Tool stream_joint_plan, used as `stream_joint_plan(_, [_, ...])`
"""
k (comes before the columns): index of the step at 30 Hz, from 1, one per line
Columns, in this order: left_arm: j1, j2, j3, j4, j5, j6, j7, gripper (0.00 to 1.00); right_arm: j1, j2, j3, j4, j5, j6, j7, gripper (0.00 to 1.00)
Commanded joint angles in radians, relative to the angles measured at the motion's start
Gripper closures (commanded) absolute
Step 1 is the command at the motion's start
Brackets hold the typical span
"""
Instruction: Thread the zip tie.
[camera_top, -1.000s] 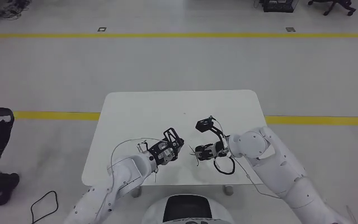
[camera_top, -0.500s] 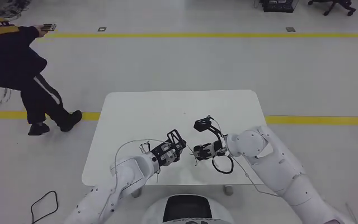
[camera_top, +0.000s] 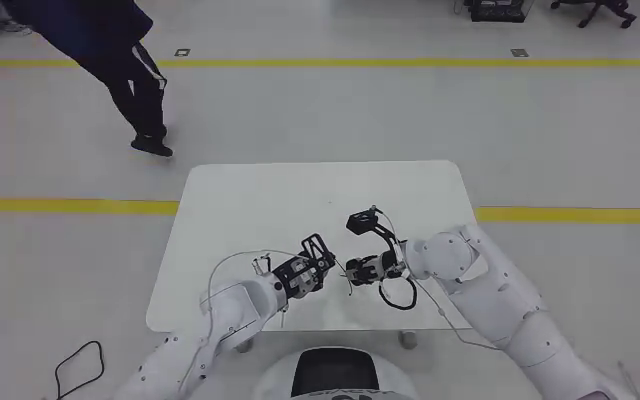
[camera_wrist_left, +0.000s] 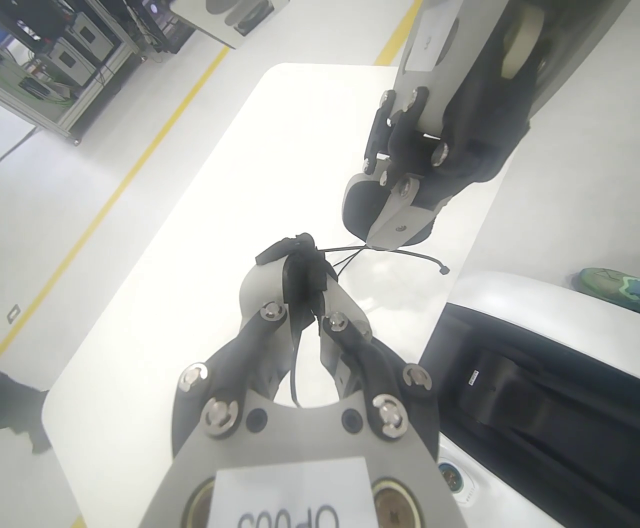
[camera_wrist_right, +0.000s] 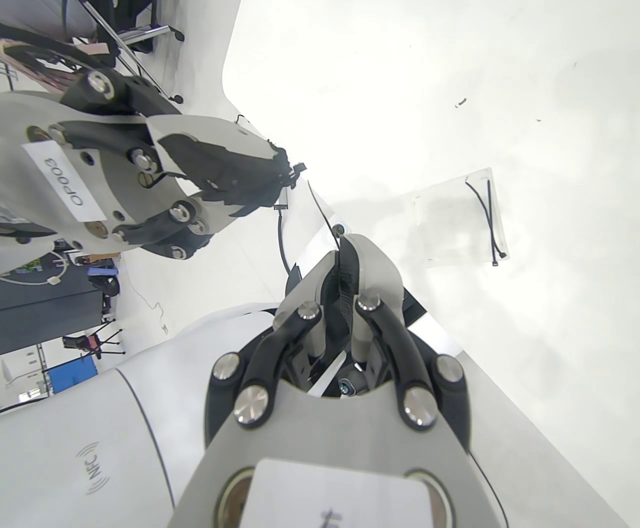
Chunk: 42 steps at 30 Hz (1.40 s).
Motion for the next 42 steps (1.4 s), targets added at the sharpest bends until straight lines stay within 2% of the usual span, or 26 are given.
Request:
stream_joint_plan(1, [-0.001,0.000,0.001,0.000,0.000,-0.001,-0.001,1.00,0.001,0.001,-0.001,0.001,0.002,-0.001,-0.002,1.00])
stream_joint_plan(21, [-0.012,0.004,0.016,0.005,0.003,-0.002,-0.002,1.00,0.010,0.008,-0.013,0.004,0.009,0.003,-0.015,1.00])
stream_joint_plan(31, [-0.007,0.006,0.008,0.006,-0.002,0.022,0.007,1.00,0.012,0.012,-0.019,0.003,0.008,0.007,-0.018,1.00])
stream_joint_plan(42, [-0.010,0.008,0.013,0.006,-0.005,0.020,0.005,1.00,0.012,0.016,-0.023,-0.003,0.010,0.010,-0.021,1.00])
